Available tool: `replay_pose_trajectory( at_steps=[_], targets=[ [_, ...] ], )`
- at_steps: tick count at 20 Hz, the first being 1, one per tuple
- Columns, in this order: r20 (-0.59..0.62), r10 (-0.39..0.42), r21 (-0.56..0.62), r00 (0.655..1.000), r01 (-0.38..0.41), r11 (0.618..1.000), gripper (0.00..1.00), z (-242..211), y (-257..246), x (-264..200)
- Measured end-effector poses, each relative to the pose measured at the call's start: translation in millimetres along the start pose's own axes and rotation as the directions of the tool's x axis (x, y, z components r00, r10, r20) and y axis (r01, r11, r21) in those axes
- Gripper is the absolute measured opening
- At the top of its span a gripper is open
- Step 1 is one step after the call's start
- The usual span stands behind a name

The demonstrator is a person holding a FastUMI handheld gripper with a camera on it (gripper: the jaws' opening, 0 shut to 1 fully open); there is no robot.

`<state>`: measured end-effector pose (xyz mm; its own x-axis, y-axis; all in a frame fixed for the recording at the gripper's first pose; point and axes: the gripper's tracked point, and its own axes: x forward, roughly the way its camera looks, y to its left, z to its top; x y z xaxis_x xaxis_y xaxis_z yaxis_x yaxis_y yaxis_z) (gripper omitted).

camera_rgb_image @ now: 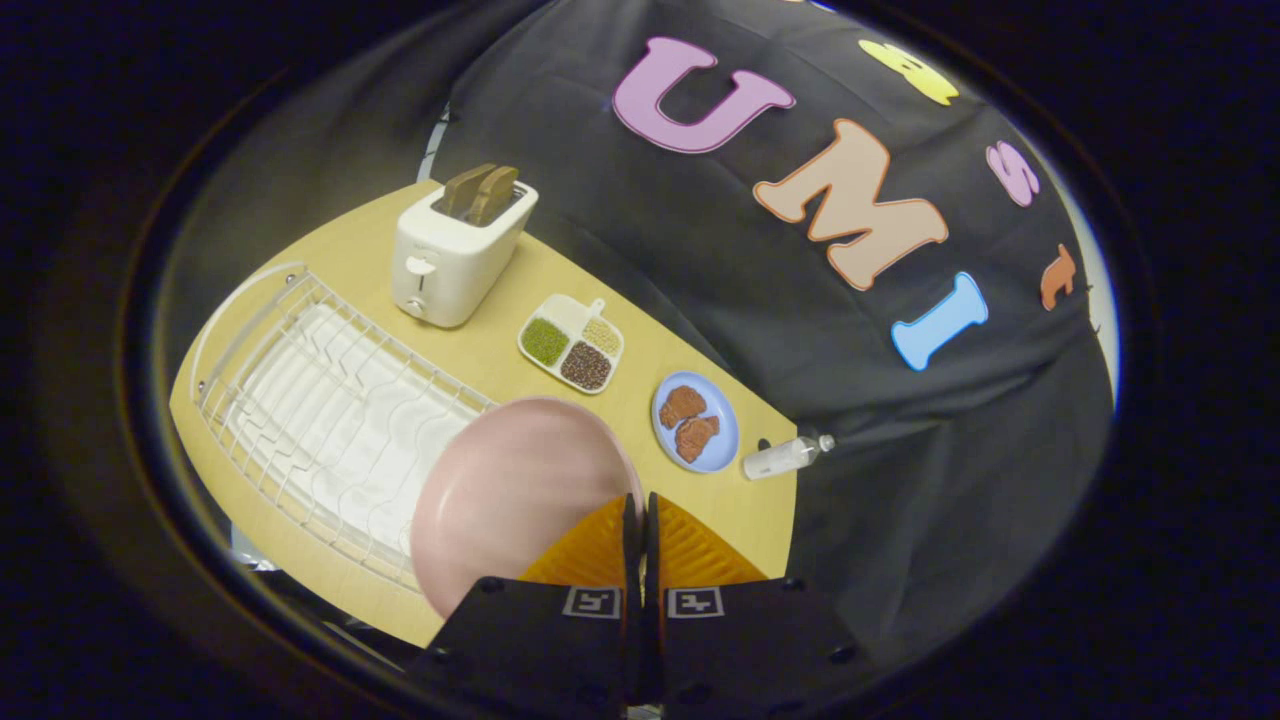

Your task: Take the plate from the dish rack, then take the spoon from the basket and place it into the plate.

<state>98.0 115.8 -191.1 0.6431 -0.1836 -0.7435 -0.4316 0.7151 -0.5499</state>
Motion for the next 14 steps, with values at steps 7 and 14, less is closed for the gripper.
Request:
replay_pose_trajectory(
  at_steps=[7, 14],
  targets=[
    [0.04, 0.009, 0.126, 0.999, -0.014, 0.992, 0.03, -34.7, -37.9, -21.4],
    [0.053, 0.022, 0.278, 0.998, -0.036, 0.96, 0.03, -95.7, -68.5, -37.7]
  ],
)
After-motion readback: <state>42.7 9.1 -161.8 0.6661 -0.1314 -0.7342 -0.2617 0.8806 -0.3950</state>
